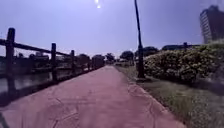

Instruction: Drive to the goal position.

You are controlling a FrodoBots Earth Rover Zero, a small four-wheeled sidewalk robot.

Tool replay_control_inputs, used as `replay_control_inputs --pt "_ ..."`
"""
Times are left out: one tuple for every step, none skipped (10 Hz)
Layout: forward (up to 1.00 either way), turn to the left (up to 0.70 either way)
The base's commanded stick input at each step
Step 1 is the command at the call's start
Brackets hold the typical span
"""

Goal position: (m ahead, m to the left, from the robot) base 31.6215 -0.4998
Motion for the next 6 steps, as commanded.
replay_control_inputs --pt "1.00 0.01" --pt "1.00 0.01" --pt "1.00 0.01" --pt "1.00 0.01" --pt "1.00 0.01" --pt "1.00 0.01"
